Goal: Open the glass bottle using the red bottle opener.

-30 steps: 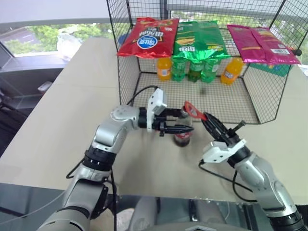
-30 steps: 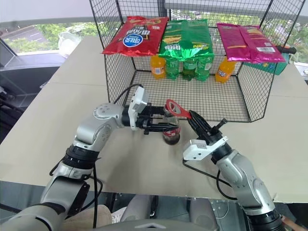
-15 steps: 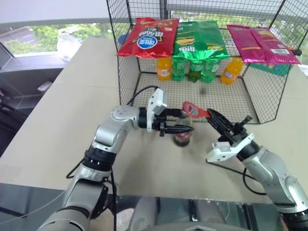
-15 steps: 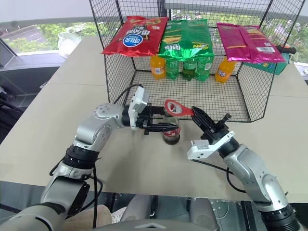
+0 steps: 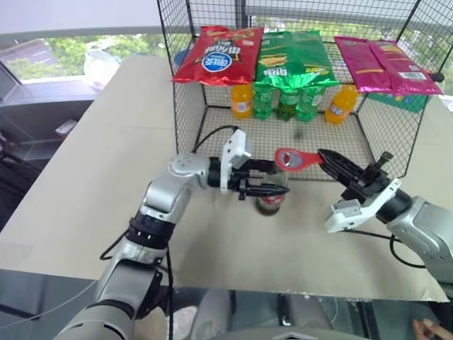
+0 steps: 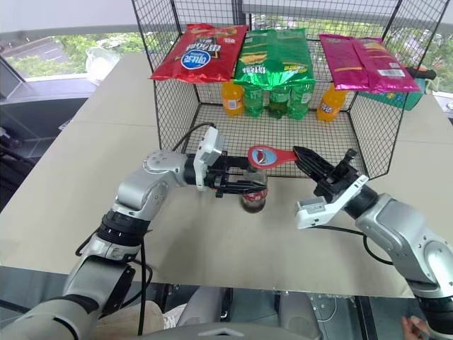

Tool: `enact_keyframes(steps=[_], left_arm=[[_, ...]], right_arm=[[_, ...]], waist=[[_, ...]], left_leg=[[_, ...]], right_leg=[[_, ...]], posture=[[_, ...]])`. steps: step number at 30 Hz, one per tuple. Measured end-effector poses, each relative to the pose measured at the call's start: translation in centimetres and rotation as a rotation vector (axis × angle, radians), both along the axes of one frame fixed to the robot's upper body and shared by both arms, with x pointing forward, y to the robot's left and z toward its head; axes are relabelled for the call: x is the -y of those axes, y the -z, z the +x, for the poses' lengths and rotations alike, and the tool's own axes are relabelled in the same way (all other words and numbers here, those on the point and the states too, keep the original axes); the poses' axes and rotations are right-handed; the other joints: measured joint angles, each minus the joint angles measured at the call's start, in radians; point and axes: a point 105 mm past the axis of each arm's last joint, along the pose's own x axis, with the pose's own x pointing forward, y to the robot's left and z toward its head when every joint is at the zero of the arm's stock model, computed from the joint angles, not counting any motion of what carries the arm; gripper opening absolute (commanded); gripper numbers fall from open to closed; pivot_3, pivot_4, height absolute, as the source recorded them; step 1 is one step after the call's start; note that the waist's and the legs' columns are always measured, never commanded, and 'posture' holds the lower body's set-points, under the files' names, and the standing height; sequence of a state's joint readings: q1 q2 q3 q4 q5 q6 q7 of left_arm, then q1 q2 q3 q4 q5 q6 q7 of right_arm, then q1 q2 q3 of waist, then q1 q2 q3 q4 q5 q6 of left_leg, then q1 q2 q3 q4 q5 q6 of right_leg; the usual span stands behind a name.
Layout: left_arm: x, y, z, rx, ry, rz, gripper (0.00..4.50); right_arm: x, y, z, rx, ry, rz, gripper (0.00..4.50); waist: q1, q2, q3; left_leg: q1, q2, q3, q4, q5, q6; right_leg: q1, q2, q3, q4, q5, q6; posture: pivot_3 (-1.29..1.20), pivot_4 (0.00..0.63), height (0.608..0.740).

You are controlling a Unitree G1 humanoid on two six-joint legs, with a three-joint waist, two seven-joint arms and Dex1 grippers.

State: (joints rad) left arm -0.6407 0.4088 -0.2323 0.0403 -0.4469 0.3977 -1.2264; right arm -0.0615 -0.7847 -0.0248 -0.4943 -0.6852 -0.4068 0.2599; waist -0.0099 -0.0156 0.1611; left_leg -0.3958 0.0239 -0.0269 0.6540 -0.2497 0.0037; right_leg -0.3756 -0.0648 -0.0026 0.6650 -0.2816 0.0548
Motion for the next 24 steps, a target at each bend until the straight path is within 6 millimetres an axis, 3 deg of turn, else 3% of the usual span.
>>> enact_keyframes(steps=[4,9,14,17,20,24], left_arm=[[0.1,0.0,0.0,0.003,0.004,-0.001,2.23],[-0.1,0.0,0.1,0.006,0.005,0.000,2.23],[-0.1,0.0,0.0,0.007,0.009,-0.001,2.23],[-0.1,0.0,0.0,0.007,0.009,-0.002,2.23],[-0.1,0.0,0.0,0.007,0.008,-0.005,2.23],[-0.1,0.0,0.0,0.010,0.006,-0.006,2.23]], right_arm=[[0.2,-0.6,0.0,0.011,-0.005,-0.011,0.00],[1.6,-3.8,1.0,0.094,0.048,0.007,0.00],[0.7,-5.9,0.4,0.144,0.000,0.063,0.00],[0.7,-5.4,-0.1,0.116,-0.001,0.089,0.00],[1.5,-3.1,-0.3,0.025,0.037,0.102,0.00],[1.1,-1.2,-0.3,-0.081,0.066,0.303,0.00]], waist=[[-0.001,0.000,0.000],[0.000,0.000,0.000],[0.002,0.000,0.000],[0.007,0.000,0.000],[0.010,0.000,0.000],[0.002,0.000,0.000]], left_leg=[[0.000,0.000,0.000,0.000,0.000,0.000],[0.000,0.000,0.000,0.000,0.000,0.000],[-0.001,0.000,0.000,0.000,0.000,0.000],[-0.001,0.000,0.000,0.000,0.000,0.000],[-0.001,0.000,0.000,0.000,0.000,0.000],[0.000,0.000,0.000,0.000,0.000,0.000]], right_leg=[[0.000,0.000,0.000,0.000,0.000,0.000],[0.000,0.000,0.000,0.000,0.000,0.000],[0.000,0.000,0.000,-0.001,0.000,0.000],[0.000,0.000,-0.001,-0.001,0.000,0.000],[0.000,0.000,-0.001,-0.001,0.000,0.000],[0.000,0.000,0.000,0.000,0.000,0.000]], posture=[[0.00,0.150,0.740],[0.00,0.150,0.740],[0.00,0.150,0.740],[0.00,0.150,0.740],[0.00,0.150,0.740],[0.00,0.150,0.740]])
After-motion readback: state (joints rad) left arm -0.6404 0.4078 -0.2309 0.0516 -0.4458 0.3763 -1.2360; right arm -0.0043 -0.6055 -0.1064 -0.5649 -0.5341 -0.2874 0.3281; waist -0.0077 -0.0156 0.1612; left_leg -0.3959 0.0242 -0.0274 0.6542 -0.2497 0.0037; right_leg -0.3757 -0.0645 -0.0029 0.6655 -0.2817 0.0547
